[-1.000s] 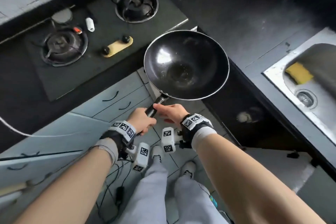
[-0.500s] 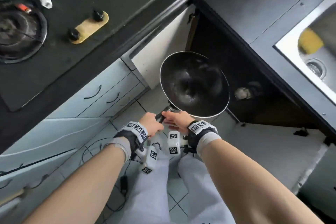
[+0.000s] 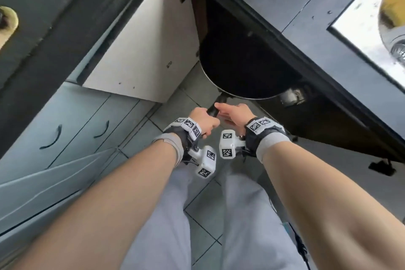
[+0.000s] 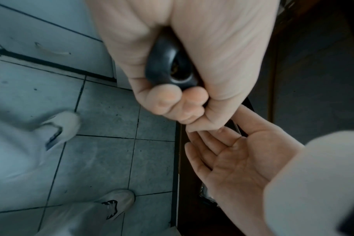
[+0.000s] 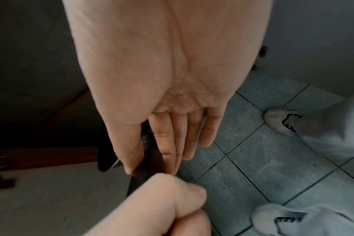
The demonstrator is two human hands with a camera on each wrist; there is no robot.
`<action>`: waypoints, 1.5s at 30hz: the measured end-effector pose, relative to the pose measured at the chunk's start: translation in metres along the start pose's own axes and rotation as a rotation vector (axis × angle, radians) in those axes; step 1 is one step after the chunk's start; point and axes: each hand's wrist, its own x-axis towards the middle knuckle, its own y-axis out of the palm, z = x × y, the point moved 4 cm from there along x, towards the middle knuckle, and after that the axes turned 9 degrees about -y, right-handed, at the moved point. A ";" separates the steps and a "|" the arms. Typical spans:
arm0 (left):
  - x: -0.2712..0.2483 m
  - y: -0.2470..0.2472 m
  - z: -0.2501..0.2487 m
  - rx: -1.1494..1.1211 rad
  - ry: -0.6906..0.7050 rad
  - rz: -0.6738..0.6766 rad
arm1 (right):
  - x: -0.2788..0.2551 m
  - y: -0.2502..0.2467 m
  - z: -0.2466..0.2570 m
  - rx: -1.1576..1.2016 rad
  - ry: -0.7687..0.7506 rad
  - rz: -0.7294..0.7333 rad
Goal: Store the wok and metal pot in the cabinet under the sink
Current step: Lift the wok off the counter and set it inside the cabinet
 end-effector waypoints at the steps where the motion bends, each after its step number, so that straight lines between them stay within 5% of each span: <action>1: 0.013 0.004 -0.007 -0.015 0.003 -0.006 | 0.013 -0.005 0.001 -0.012 0.002 0.009; 9: 0.144 0.037 -0.054 0.022 0.076 0.018 | 0.128 -0.040 0.000 -0.090 -0.068 -0.061; 16: 0.273 0.062 -0.088 0.013 0.335 0.070 | 0.231 -0.067 -0.020 -0.054 -0.085 -0.152; 21: 0.342 0.080 -0.108 0.075 0.391 -0.008 | 0.290 -0.087 -0.032 -0.087 -0.202 -0.245; 25: 0.389 0.106 -0.123 0.091 0.471 0.056 | 0.333 -0.108 -0.045 -0.098 -0.263 -0.272; 34: 0.447 0.138 -0.140 0.059 0.558 0.051 | 0.397 -0.143 -0.074 -0.076 -0.383 -0.340; 45: 0.465 0.141 -0.125 0.029 0.511 0.027 | 0.415 -0.134 -0.092 -0.050 -0.327 -0.293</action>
